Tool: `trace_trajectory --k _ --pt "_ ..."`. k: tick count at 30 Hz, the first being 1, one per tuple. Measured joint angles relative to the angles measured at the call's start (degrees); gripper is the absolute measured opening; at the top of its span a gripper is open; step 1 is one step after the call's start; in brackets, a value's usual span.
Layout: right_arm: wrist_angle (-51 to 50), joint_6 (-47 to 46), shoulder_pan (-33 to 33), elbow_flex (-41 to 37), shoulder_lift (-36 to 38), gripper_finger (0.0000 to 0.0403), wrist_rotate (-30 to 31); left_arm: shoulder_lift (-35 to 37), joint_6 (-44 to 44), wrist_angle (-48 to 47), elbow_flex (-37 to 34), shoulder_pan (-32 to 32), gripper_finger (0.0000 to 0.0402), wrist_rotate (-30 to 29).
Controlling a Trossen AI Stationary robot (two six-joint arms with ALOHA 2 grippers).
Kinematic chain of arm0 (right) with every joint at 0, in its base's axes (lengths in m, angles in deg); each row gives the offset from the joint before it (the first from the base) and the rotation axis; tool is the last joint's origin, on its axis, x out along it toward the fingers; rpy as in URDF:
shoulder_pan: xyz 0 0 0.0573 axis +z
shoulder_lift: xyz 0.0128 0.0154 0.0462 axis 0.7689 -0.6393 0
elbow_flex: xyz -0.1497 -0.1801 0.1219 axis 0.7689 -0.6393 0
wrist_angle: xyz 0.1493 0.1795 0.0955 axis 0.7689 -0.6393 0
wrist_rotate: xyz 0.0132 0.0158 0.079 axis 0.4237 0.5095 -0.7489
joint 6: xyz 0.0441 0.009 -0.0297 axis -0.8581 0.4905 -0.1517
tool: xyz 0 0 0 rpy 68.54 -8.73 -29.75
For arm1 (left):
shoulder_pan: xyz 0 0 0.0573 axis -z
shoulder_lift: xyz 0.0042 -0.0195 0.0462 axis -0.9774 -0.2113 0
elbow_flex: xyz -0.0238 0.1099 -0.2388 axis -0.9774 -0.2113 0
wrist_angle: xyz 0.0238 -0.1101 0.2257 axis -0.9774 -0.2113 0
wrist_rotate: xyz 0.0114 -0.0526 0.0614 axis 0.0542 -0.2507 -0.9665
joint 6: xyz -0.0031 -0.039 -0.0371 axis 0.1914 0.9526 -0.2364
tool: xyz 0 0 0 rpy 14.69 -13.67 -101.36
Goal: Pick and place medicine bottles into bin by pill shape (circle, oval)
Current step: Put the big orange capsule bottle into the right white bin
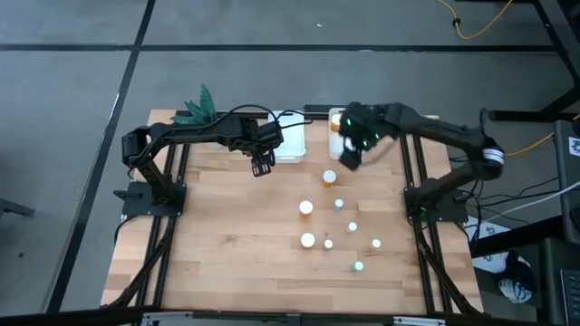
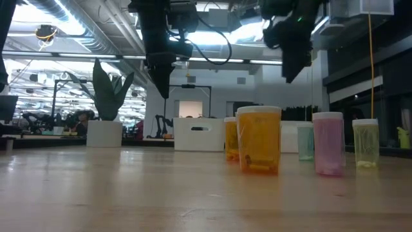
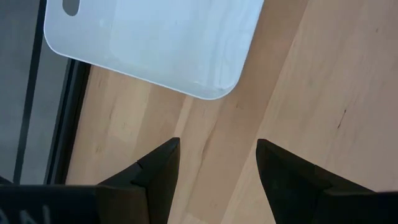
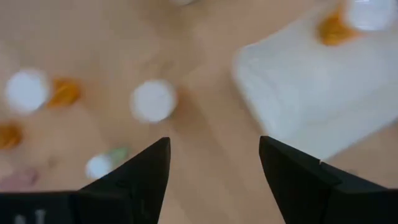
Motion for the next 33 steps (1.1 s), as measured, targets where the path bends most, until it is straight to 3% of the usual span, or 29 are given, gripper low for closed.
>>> trace_trajectory --k 7,14,18,33 --pt "11.9 -1.37 10.8 -14.04 7.03 0.0248 -0.65 0.0 -0.35 0.0 0.01 0.0 0.0202 -0.01" --pt "24.76 -2.78 14.64 -24.59 7.08 0.0248 -0.74 0.0 -0.39 -0.02 0.01 0.01 0.0202 0.0" --pt "32.24 -2.57 14.61 -27.26 6.88 0.0248 -0.03 0.0 -0.35 -0.02 0.02 0.0 0.0202 0.0" --pt "34.33 2.04 12.64 -27.55 -0.42 0.0248 6.12 0.0 -0.26 0.15 0.0 0.02 0.0202 0.0"
